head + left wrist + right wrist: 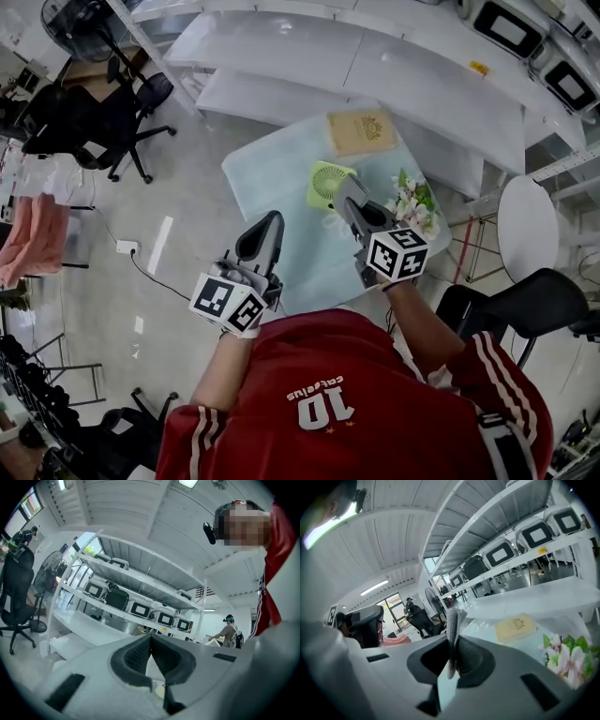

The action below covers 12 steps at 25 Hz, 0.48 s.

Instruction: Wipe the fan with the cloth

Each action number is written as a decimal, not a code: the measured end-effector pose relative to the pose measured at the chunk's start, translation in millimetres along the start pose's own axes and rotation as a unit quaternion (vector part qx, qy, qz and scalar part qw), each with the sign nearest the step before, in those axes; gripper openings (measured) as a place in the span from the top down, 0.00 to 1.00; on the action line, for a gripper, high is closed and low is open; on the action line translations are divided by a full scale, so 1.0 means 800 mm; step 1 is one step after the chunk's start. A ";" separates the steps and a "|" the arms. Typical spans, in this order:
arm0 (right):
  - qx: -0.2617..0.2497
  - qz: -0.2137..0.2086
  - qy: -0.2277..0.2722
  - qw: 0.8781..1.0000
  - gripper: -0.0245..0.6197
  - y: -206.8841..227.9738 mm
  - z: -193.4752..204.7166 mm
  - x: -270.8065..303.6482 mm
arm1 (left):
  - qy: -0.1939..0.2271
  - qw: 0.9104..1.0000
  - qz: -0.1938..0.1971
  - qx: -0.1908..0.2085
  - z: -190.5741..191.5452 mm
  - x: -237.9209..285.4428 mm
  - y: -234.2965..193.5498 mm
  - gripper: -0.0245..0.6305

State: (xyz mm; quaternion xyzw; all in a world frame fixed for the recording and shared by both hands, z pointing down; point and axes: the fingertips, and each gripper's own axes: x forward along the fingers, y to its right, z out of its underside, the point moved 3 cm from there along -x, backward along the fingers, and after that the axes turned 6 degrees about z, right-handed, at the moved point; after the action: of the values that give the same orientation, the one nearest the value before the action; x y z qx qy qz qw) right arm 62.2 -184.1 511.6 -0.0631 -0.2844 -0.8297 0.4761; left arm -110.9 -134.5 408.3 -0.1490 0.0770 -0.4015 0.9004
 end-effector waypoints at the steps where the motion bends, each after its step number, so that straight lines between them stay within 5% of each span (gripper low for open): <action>1: -0.001 -0.002 -0.006 1.000 0.93 0.001 0.003 0.007 | -0.003 1.000 -0.003 -0.003 0.003 0.000 -0.001 0.96; 12: 0.005 -0.007 -0.057 0.998 0.93 0.014 0.029 0.072 | -0.025 0.999 -0.013 0.015 0.010 0.006 -0.023 0.96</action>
State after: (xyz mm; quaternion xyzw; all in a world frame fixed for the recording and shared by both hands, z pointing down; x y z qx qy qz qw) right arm 36.9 -219.5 556.9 -0.1056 -0.3158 -0.8267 0.4535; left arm -118.6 -148.2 422.2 -0.1464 0.0462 -0.4103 0.8989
